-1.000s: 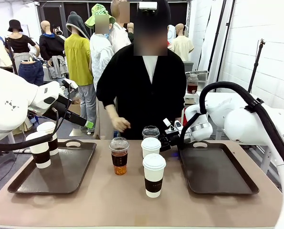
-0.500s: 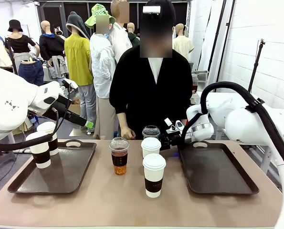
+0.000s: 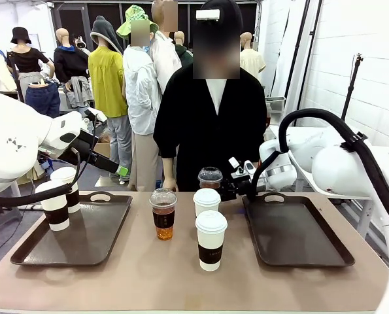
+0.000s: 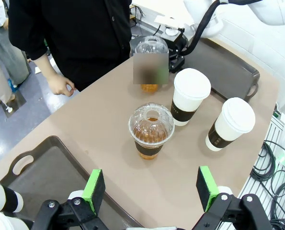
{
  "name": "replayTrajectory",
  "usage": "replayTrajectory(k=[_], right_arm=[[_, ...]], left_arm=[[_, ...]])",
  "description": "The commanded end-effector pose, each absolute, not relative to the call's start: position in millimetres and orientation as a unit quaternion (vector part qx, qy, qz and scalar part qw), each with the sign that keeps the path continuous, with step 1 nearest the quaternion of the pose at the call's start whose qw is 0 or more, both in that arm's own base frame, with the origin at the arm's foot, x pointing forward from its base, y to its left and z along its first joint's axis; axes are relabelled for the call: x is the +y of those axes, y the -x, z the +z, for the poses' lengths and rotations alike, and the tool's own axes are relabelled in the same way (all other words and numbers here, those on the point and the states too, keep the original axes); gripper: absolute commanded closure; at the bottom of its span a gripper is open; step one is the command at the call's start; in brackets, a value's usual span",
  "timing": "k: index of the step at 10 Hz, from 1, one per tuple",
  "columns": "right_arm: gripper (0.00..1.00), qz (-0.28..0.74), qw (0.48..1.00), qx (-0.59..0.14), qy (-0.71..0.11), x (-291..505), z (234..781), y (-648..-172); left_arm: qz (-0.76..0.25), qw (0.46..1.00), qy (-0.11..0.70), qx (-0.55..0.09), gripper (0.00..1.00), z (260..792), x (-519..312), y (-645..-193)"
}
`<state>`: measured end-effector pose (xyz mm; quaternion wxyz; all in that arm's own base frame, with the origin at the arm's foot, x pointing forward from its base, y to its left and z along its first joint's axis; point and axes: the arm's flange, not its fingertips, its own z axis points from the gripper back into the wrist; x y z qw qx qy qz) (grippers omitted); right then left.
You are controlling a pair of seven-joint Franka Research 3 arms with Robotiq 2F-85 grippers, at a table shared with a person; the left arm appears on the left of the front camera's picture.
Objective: Distribute the coffee onto the tray.
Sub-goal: Pick up one iced Americano and place it on the right Handle tray.
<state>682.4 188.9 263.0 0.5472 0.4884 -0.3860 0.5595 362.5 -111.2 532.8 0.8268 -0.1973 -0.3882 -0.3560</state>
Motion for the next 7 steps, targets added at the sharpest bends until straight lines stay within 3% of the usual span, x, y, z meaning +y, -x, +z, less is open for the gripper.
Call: replayTrajectory(k=[1, 7], right_arm=[[0.33, 0.542, 0.548, -0.404, -0.492, 176.2, 300.5, -677.3], [0.33, 0.538, 0.573, -0.422, -0.451, 93.7, 335.6, -647.9]], left_arm=[[-0.356, 0.827, 0.200, -0.386, 0.00, 532.1, -110.1, -362.8], [-0.356, 0.827, 0.200, -0.386, 0.00, 532.1, -110.1, -362.8]])
